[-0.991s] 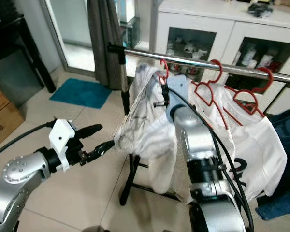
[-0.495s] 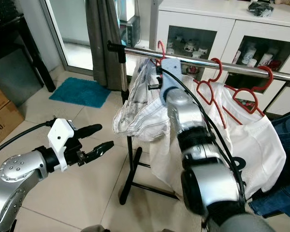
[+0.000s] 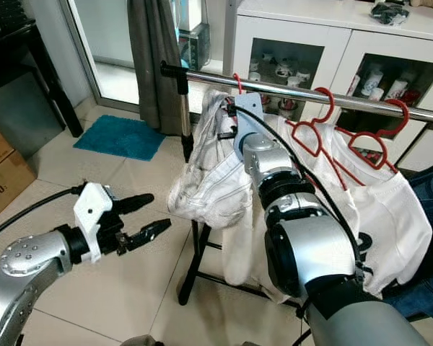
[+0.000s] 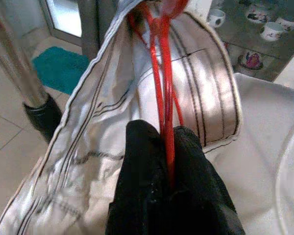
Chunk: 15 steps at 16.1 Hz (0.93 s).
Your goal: Hang hanger
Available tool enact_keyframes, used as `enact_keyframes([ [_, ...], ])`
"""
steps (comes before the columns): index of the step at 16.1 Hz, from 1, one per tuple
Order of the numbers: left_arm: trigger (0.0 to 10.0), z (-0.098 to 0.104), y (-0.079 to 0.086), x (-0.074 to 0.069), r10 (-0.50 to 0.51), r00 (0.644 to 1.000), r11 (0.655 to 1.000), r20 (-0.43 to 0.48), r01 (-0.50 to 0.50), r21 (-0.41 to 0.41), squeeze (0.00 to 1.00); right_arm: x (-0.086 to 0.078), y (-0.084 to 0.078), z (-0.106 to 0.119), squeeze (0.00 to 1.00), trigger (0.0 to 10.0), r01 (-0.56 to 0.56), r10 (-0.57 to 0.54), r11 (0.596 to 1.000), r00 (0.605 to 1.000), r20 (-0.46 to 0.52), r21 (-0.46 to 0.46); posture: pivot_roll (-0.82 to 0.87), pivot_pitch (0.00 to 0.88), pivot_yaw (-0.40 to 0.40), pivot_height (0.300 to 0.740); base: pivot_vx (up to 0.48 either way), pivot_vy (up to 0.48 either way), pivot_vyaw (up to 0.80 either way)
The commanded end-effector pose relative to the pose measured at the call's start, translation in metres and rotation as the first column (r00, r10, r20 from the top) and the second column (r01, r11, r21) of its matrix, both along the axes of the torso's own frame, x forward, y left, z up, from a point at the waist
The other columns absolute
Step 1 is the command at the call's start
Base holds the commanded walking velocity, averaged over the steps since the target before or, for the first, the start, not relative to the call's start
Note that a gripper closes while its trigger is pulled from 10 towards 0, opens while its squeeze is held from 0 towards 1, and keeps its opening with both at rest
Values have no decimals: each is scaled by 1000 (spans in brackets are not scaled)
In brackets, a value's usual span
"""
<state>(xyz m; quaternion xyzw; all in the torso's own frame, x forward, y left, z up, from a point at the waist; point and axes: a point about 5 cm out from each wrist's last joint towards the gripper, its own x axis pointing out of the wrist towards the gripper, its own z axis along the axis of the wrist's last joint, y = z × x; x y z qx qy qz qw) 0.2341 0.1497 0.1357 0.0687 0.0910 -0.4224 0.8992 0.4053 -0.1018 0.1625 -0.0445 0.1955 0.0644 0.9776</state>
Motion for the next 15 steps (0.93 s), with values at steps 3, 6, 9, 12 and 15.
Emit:
enact_keyframes([
  [3,10000,11,-3,0,6,999,999,51,-3,-49,0,1,3,3,522,10000,-11,6,997,998,62,76,75,0,-6,740,0,0,0],
  [6,10000,18,-5,6,26,996,996,86,-18,-86,0,5,1,18,1000,10000,-79,68,996,979,192,47,70,0,-7,740,0,0,0],
  [9,10000,14,2,18,166,981,984,99,-158,-88,0,0,-3,31,1000,10000,-191,184,982,936,300,-7,56,0,-3,740,0,0,0],
  [12,10000,12,6,24,287,950,956,124,-276,-96,0,-28,-11,27,1000,10000,-256,225,966,913,341,46,47,0,-6,740,0,0,0],
  [15,10000,6,12,25,447,893,879,60,-426,-212,0,-73,-12,14,1000,10000,-304,229,946,868,440,108,34,0,-19,740,0,0,0],
])
